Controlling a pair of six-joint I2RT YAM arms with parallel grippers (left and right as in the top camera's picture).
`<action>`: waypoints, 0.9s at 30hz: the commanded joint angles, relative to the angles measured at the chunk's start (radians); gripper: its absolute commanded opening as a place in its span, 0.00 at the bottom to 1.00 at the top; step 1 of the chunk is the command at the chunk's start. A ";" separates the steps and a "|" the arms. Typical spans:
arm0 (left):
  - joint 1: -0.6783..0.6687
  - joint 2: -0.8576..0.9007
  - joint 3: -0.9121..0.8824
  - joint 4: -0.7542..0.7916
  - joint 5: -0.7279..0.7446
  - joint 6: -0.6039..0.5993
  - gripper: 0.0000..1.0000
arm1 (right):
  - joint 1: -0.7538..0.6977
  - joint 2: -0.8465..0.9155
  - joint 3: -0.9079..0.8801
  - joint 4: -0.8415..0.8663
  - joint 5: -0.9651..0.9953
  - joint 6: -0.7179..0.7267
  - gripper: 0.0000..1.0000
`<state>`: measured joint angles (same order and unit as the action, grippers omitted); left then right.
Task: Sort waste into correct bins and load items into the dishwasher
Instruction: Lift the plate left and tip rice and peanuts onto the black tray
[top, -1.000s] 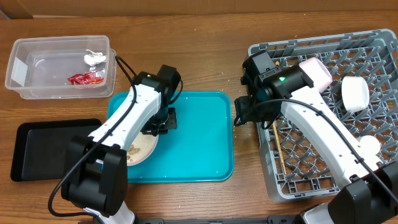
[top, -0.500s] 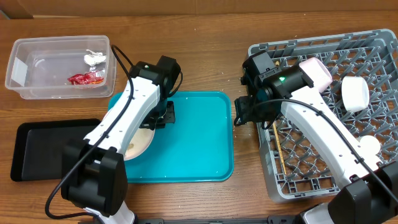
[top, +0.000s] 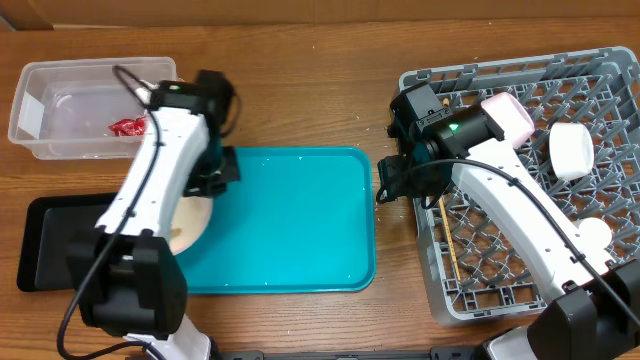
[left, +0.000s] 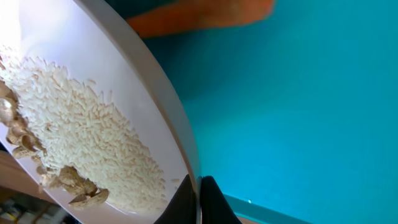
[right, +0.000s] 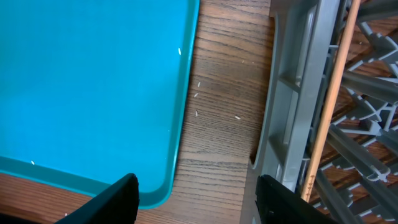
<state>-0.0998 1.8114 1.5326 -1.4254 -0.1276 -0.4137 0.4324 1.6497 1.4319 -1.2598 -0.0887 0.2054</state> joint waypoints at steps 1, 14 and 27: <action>0.077 -0.021 0.028 0.005 0.040 0.087 0.04 | -0.002 -0.001 -0.005 0.002 0.010 0.001 0.63; 0.425 -0.023 0.028 0.050 0.418 0.355 0.04 | -0.002 -0.001 -0.005 0.002 0.010 0.001 0.63; 0.725 -0.023 0.028 0.029 0.868 0.561 0.04 | -0.002 -0.001 -0.005 0.002 0.010 0.002 0.63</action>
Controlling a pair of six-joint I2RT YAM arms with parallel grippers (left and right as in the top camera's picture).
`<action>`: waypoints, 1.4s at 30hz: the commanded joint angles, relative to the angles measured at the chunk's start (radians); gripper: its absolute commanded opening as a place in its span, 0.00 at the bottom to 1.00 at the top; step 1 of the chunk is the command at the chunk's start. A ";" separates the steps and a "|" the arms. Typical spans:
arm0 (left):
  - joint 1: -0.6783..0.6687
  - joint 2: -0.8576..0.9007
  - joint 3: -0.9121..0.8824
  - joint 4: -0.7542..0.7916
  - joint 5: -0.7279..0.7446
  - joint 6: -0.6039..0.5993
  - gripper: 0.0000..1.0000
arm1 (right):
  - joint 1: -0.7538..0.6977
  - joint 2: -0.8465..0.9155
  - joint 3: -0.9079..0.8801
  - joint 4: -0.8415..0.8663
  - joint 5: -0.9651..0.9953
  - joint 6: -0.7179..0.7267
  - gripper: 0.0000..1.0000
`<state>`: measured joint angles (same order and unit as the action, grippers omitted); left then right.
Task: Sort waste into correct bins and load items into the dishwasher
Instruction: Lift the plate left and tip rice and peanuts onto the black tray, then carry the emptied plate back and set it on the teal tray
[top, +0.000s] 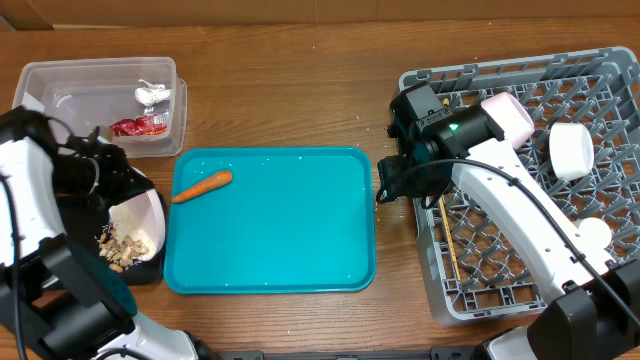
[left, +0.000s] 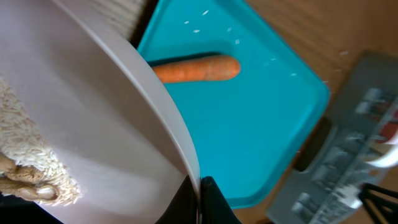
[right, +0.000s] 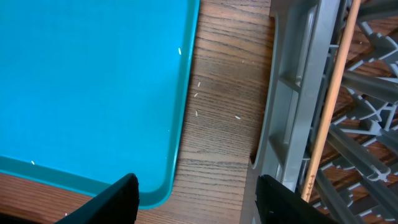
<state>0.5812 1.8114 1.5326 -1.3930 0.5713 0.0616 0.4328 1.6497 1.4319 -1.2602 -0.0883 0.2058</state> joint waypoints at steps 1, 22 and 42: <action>0.066 -0.023 0.028 -0.009 0.209 0.100 0.04 | -0.002 -0.001 -0.005 0.002 0.009 0.002 0.63; 0.376 -0.023 0.028 -0.185 0.503 0.276 0.04 | -0.002 -0.001 -0.005 -0.001 0.009 0.005 0.63; 0.374 -0.023 0.028 -0.200 0.522 0.311 0.04 | -0.002 -0.001 -0.005 -0.001 0.009 0.005 0.63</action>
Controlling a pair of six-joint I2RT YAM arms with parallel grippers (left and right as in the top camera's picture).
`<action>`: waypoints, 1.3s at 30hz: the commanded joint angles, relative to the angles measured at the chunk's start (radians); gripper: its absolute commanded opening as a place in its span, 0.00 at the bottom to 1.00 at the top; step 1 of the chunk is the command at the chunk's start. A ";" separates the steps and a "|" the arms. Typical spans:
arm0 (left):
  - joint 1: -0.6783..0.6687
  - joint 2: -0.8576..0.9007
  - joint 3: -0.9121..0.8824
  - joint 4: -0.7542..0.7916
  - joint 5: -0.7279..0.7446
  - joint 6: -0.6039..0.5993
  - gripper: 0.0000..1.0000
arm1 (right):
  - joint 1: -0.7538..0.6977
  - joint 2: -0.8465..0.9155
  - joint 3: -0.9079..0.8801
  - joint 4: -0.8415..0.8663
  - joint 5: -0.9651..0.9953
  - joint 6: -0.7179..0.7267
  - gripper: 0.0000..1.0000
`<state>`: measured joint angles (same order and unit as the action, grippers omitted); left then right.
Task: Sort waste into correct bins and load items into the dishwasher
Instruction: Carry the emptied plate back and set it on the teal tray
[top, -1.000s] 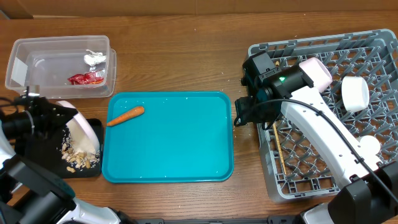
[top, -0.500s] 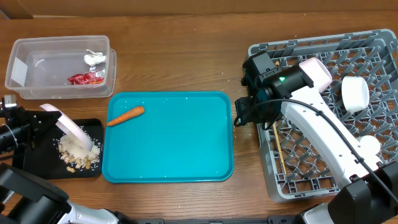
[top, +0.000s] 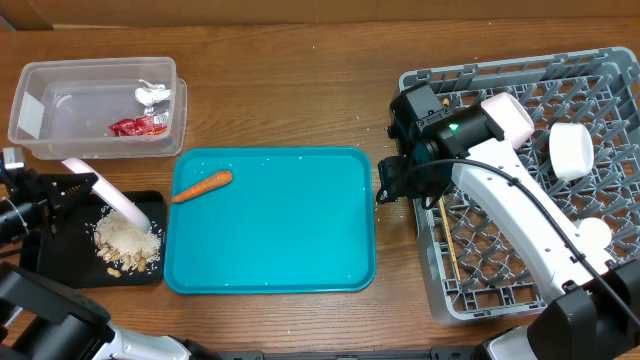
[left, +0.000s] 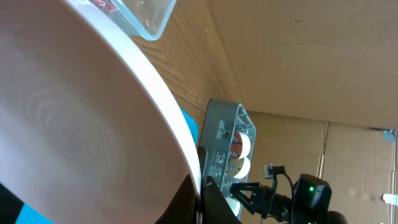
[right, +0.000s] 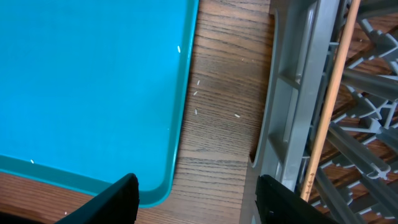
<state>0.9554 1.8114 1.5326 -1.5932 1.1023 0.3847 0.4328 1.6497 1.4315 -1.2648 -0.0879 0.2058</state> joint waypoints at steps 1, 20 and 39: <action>0.000 -0.023 0.028 0.001 -0.008 -0.002 0.04 | -0.002 -0.001 -0.005 0.004 0.009 0.005 0.63; -0.414 -0.043 0.028 -0.024 -0.080 0.063 0.04 | -0.002 -0.001 -0.005 0.014 0.008 0.009 0.64; -1.332 -0.009 0.024 0.486 -0.976 -0.713 0.04 | -0.002 -0.001 -0.005 0.022 -0.003 0.008 0.64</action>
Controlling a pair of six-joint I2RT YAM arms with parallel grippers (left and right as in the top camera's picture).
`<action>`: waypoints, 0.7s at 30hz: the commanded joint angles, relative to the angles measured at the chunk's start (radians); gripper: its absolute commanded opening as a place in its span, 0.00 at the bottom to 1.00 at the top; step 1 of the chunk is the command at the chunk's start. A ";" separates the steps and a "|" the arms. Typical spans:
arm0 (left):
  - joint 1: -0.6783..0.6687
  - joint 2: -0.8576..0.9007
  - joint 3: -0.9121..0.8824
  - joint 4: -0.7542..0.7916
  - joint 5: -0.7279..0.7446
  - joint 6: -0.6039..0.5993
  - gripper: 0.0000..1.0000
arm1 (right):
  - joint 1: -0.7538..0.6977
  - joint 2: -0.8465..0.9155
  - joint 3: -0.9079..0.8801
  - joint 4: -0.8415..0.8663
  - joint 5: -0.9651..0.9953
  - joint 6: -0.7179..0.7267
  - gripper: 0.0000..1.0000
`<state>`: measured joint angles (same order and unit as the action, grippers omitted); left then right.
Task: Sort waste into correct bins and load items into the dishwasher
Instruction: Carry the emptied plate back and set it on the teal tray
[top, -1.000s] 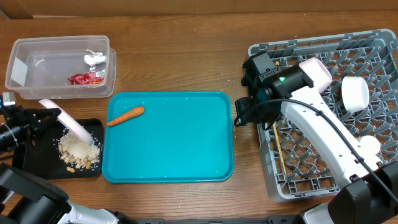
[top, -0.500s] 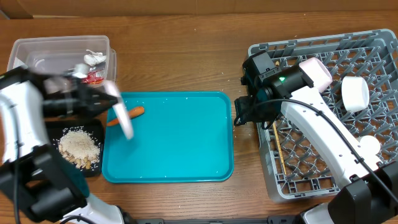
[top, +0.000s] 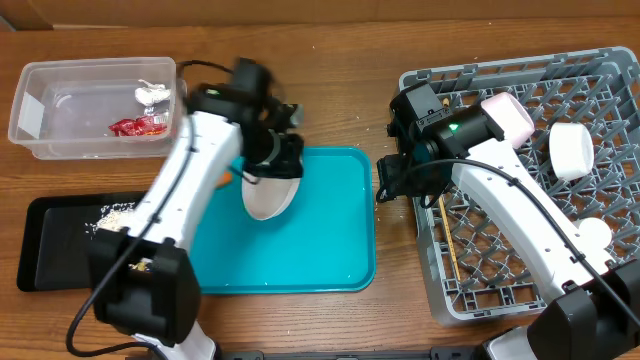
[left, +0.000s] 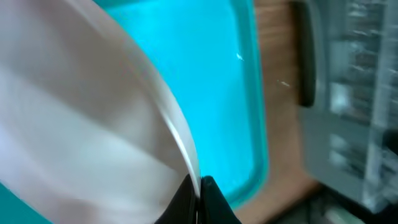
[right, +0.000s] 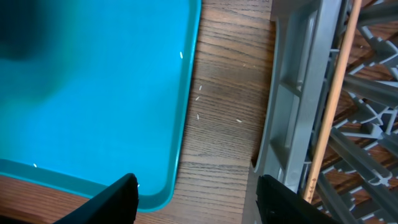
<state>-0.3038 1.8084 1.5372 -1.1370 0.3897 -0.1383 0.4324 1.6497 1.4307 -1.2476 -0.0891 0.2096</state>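
Observation:
My left gripper (left: 198, 186) is shut on the rim of a white bowl (left: 74, 124). It holds the bowl (top: 268, 193) tilted over the middle of the teal tray (top: 320, 240). No food shows in the bowl, though the left wrist view is blurred. A pile of rice and peanuts (top: 108, 214) lies in the black tray (top: 50, 250) at the left. Only an orange tip of the carrot (top: 228, 177) shows beside my left arm. My right gripper (right: 199, 208) is open and holds nothing, over the wood between the teal tray (right: 93, 74) and the grey dish rack (right: 292, 93).
A clear bin (top: 60, 120) at the back left holds a red wrapper (top: 130, 126) and a white one (top: 152, 94). The dish rack (top: 600, 70) carries a pink cup (top: 508, 112), a white cup (top: 570, 150) and chopsticks (right: 333, 93). Rice grains dot the wood.
My left gripper, still shut on the bowl, has moved from the far left over the black tray to the middle of the teal tray. The right arm has not moved.
The bowl, full of rice and peanuts, was held at the teal tray's left edge. Then it was over the black tray. Then it was tipped up with the food lying in that tray. Now it hangs over the teal tray.

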 joint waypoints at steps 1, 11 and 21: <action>-0.108 0.005 0.019 0.043 -0.302 -0.219 0.04 | -0.002 -0.001 -0.004 0.005 -0.002 0.005 0.64; -0.257 0.101 0.018 0.066 -0.310 -0.312 0.19 | -0.002 -0.001 -0.004 0.004 -0.002 0.004 0.64; -0.212 0.098 0.033 0.014 -0.296 -0.304 0.06 | -0.002 -0.001 -0.004 0.005 -0.002 0.005 0.67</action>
<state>-0.5529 1.9175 1.5383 -1.0946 0.1074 -0.4335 0.4328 1.6497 1.4303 -1.2484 -0.0895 0.2104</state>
